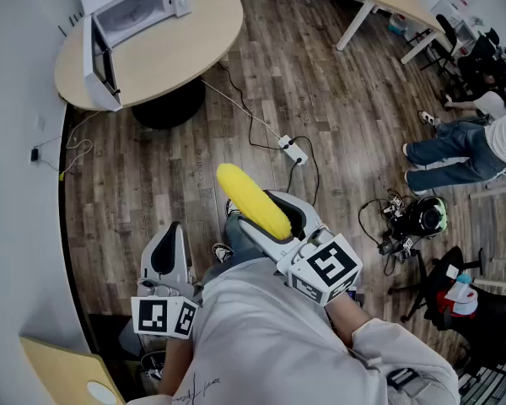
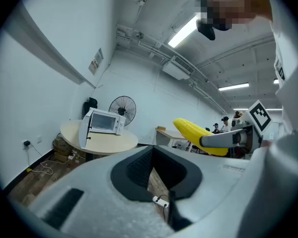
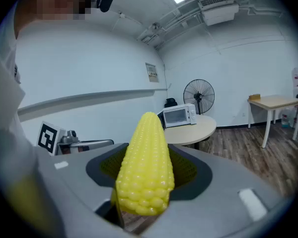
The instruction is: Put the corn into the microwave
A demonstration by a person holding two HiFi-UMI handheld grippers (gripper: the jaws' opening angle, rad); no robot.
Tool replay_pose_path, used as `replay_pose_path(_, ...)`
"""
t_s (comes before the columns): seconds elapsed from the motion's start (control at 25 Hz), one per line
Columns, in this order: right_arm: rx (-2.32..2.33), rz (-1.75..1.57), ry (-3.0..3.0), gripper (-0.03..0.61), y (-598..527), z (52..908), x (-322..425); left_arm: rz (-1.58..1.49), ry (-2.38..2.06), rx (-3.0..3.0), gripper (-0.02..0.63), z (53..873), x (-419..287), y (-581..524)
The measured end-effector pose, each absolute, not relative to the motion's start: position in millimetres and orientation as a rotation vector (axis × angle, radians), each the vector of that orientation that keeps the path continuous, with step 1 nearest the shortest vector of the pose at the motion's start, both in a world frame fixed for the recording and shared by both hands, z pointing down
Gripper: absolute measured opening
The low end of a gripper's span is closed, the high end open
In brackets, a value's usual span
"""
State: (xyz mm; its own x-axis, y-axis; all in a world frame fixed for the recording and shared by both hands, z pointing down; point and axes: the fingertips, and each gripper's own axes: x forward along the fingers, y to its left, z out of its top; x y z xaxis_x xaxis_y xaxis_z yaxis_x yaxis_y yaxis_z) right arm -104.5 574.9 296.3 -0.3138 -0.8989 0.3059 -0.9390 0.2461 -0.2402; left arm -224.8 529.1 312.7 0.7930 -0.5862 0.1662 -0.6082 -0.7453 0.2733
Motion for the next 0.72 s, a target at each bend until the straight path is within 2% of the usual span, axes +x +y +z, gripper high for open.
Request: replay_pose_path(0.72,1.754,0.488,-2.423,0.262,548.1,287.5,-98.9,0.088,-0.951,2.667,0.0,300.3,-221.3,510.3)
